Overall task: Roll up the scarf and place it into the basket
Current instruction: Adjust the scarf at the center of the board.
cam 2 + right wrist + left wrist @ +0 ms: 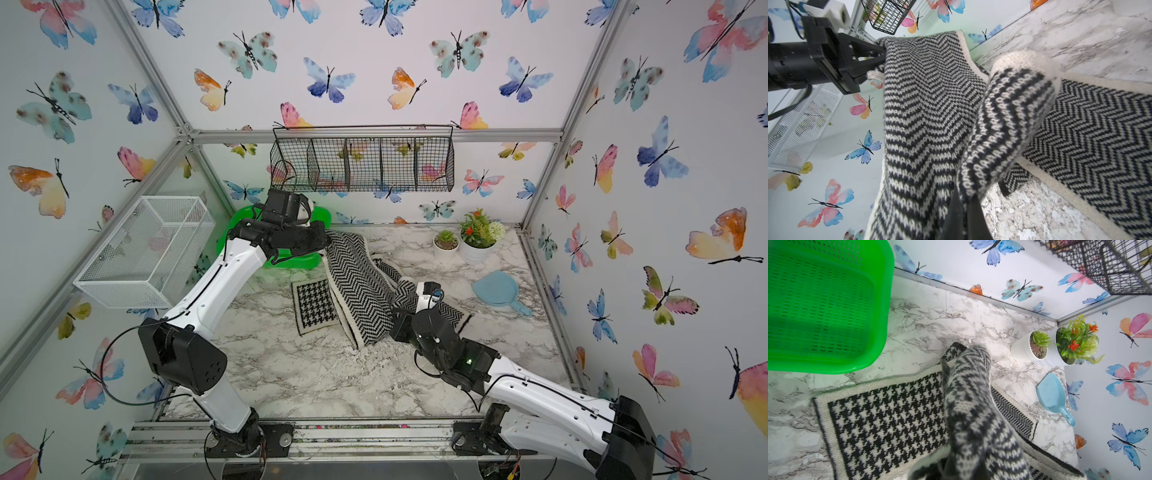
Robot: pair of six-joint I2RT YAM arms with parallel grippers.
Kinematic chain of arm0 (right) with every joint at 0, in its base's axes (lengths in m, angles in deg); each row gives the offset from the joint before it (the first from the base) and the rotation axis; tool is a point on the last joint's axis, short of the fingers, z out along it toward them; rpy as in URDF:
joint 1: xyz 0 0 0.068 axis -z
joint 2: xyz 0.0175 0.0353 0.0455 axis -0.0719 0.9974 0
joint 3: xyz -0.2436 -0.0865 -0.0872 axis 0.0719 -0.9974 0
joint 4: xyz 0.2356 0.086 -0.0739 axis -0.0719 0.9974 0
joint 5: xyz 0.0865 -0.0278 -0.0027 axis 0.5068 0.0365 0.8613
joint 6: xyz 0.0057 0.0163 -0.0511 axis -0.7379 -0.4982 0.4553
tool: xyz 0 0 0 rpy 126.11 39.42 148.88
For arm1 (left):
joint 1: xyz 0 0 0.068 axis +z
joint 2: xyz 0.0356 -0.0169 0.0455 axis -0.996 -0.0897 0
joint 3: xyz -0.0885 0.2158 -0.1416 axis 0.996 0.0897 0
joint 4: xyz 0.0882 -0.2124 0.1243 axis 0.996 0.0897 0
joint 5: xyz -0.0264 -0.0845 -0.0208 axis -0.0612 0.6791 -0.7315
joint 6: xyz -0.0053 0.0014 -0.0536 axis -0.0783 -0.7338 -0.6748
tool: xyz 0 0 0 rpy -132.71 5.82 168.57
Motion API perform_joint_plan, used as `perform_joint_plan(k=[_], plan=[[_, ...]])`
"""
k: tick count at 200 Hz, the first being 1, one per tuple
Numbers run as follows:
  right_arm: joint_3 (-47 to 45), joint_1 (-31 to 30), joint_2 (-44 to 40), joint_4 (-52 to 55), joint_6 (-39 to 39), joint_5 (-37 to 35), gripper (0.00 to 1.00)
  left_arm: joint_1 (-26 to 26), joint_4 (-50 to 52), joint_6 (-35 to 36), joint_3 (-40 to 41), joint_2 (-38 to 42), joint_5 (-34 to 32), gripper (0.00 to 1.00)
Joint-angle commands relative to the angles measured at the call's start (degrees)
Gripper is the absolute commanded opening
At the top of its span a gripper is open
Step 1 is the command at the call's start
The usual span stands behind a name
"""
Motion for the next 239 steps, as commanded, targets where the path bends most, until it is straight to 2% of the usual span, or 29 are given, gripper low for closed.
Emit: perform_joint_plan(k=[1,18,53,91,130,142,159,166,172,182,187,190,193,199,202,204,208,214,216,222,224,227,239], plan=[[-1.7,-4.0,4.4,-2.9,-3.5,-4.2,0.01,2.3,-2.7,4.9,4.6,-3.5,1.4,0.00],[-2.6,-6.9,8.5,-5.1,-5.9,-5.9,0.01,4.7,-3.1,7.0,8.3,-5.7,3.2,0.00],[-3.7,-13.9,17.7,-11.6,-10.5,-8.1,0.01,9.1,-1.9,6.6,14.0,-5.9,1.2,0.00],[0.5,-17.7,29.1,-15.3,-12.5,-6.8,0.01,10.5,-0.2,6.5,16.4,-4.4,0.7,0.00],[2.3,-19.9,34.5,-17.9,-13.9,-7.7,0.02,13.2,1.5,7.2,17.2,-6.2,2.4,0.00],[2.0,-20.1,34.6,-18.2,-14.1,-8.1,0.09,13.6,2.4,7.4,17.0,-6.7,1.8,0.04],[1.9,-20.2,33.5,-17.2,-13.0,-9.7,0.21,13.7,2.2,7.7,17.2,-6.2,1.5,0.16],[1.9,-20.2,32.4,-15.8,-12.0,-10.9,0.32,13.6,2.4,7.8,17.0,-6.0,1.6,0.41],[1.8,-20.2,31.3,-14.7,-11.5,-11.7,0.43,13.6,2.5,8.0,16.7,-5.9,1.4,0.55],[1.6,-20.2,29.6,-13.4,-10.3,-13.3,0.57,13.6,3.8,8.0,15.5,-5.8,-0.1,0.63],[1.6,-20.2,28.7,-12.6,-9.4,-13.8,0.60,13.6,4.8,7.7,14.7,-5.8,-1.4,0.70],[1.6,-20.2,28.4,-12.3,-9.1,-13.9,0.62,13.6,5.0,7.7,14.4,-5.6,-1.8,0.71],[1.8,-20.2,27.9,-11.7,-8.5,-14.4,0.68,13.6,5.3,7.8,14.2,-5.5,-2.2,0.71],[2.3,-20.2,27.2,-10.3,-7.3,-15.4,0.71,13.6,5.7,7.7,13.9,-5.1,-2.8,0.72],[2.7,-20.2,26.8,-9.2,-6.6,-15.8,0.71,13.6,5.9,7.7,13.7,-4.9,-3.1,0.85],[3.0,-20.2,26.5,-8.5,-6.2,-16.1,0.72,13.6,6.1,7.7,13.6,-4.7,-3.2,0.89],[3.6,-20.1,26.0,-7.0,-5.3,-17.7,0.78,13.6,6.1,7.8,13.6,-4.3,-3.2,0.90],[4.7,-20.2,25.3,-4.6,-4.2,-19.3,0.80,13.6,6.5,7.8,13.5,-3.8,-3.1,0.90],[5.2,-20.1,24.8,-3.6,-3.4,-20.2,0.85,13.7,6.6,7.8,13.5,-3.6,-3.2,0.90],[5.9,-20.1,24.2,-2.1,-2.2,-21.5,0.87,13.5,7.0,7.8,13.5,-3.0,-3.3,0.90],[6.4,-20.1,23.8,-1.4,-1.3,-22.3,0.94,13.5,7.0,7.7,13.6,-2.7,-3.5,0.90],[6.8,-20.0,23.5,-0.9,-0.6,-23.0,0.97,13.3,7.0,7.7,13.7,-2.2,-3.7,0.90],[7.9,-18.6,22.9,-0.3,3.8,-22.9,0.98,12.5,6.5,7.4,14.7,-0.3,-4.3,0.91]])
